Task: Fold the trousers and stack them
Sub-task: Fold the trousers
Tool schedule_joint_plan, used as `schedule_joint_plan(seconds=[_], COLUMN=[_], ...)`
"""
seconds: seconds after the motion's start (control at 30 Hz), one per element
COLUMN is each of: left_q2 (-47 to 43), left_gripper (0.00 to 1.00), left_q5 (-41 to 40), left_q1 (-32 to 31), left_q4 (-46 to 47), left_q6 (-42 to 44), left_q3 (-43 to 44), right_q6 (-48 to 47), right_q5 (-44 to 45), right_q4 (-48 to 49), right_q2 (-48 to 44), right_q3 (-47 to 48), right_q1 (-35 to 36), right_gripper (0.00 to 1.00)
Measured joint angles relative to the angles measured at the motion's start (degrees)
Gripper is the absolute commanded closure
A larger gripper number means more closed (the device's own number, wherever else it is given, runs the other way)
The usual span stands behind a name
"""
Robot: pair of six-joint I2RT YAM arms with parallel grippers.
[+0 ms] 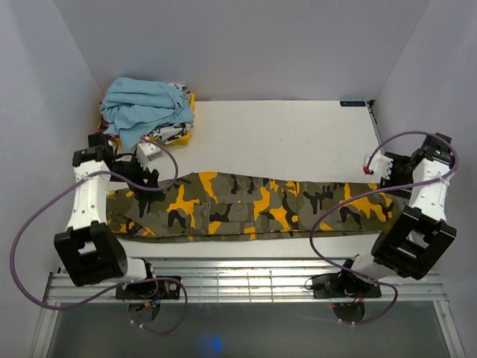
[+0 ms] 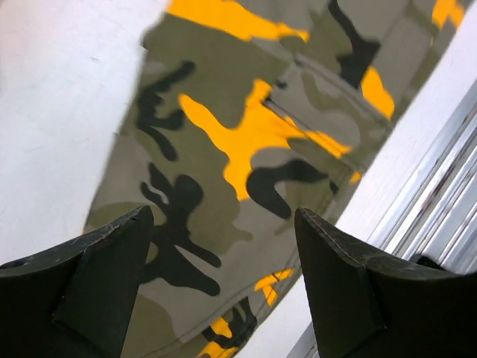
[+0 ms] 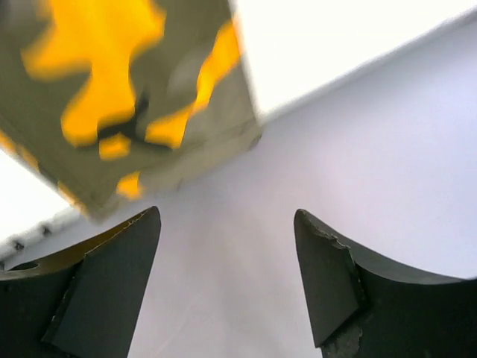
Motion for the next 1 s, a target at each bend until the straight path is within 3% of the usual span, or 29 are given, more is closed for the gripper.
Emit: schedule_joint_plan(seconds=[0.13,0.27,0.47,0.6,0.73,1.0], left_q2=[10.8,22.4,29.2,24.0,14.8,-13.0], left_gripper=[0.12,0.17,0.16,0.14,0.15,0.30], left_q5=[4.1,6.7,6.7,5.9,4.7,-2.6], left_q1=[1.0,0.7,-0.2,-0.9,-4.0,-23.6], left_q4=[0.7,2.4,7.4,10.8,13.3,26.0], left_q6=[-8.7,-14.7,-16.5,-16.1,-14.8,-15.1], left_q3=[10.8,19.4,17.1,7.8,-0.5,-21.5], right_q6=[11.9,28.4,58.2,77.4,90.4,106.0], right_q5=[-6.2,-12.5,-21.2,-27.3,-32.4,-40.5], right_q4=[-6.1,-6.3,1.7,11.6,18.6,28.1], right_q2=[1.4,7.7,20.6,26.5,32.6,44.6], right_q3=[7.0,10.9,19.0,24.2,30.1,37.2], right_q1=[13.1,25.7,36.0,40.4,44.4,53.4], right_gripper=[0.27,0.31,0.29,0.26,0.25,0.20])
